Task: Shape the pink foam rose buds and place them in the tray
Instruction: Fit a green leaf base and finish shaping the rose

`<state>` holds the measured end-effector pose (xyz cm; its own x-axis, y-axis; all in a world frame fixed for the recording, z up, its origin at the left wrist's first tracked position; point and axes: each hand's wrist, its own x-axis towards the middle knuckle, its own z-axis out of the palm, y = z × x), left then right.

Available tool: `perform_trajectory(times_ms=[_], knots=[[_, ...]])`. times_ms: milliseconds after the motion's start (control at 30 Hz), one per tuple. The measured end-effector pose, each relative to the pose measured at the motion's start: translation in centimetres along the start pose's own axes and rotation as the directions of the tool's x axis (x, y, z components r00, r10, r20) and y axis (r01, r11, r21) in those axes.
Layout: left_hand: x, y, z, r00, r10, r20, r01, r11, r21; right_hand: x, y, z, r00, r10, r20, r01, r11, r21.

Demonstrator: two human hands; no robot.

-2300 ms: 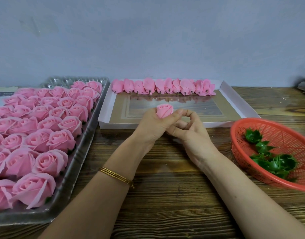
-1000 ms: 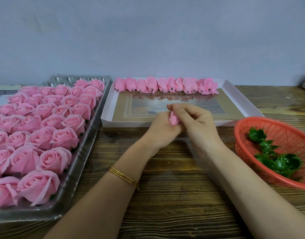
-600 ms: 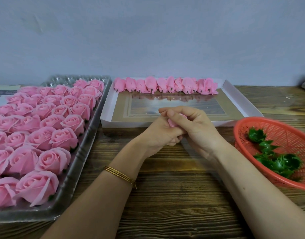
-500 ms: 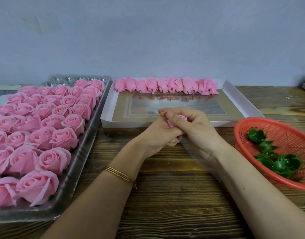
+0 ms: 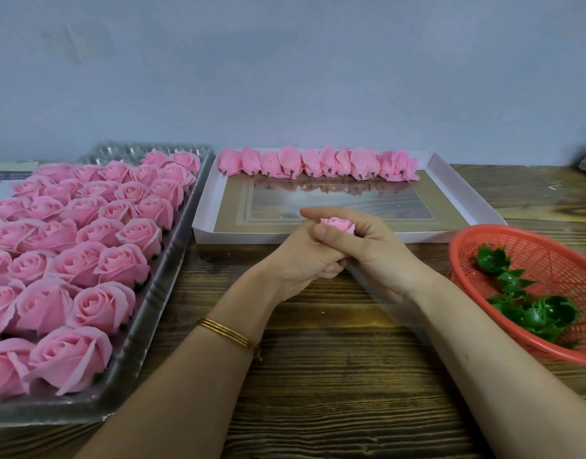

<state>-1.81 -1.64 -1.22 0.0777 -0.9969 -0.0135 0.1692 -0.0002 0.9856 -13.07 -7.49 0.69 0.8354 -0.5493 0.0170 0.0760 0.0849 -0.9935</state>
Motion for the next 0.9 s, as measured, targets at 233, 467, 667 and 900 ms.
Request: perform_trajectory(times_ms=[233,467,667,900], knots=[[-0.1,0.2,0.1,1.0,-0.008,-0.002,0.008,1.0,0.005,0.1,0.0,-0.1,1.0,0.01,0.007,-0.01,1.0,-0.019],[0.0,0.1,0.2,0.999,0.025,-0.02,-0.024,1.0,0.016,0.0,-0.7,0.5,0.999,0.04,-0.025,-0.037,0.995,0.09],[-0.4,0.6,-0.1,0.995,0.046,0.091,-0.041,0.997,-0.064,0.3,-1.4,0.5,0.997,0.044,-0.068,-0.025,0.967,0.252],[-1.0,1.2,-0.1,0.98,0.019,0.199,-0.003,0.997,-0.08,-0.1,-0.9,-0.2,0.997,0.01,0.073,-0.028,0.966,0.257]])
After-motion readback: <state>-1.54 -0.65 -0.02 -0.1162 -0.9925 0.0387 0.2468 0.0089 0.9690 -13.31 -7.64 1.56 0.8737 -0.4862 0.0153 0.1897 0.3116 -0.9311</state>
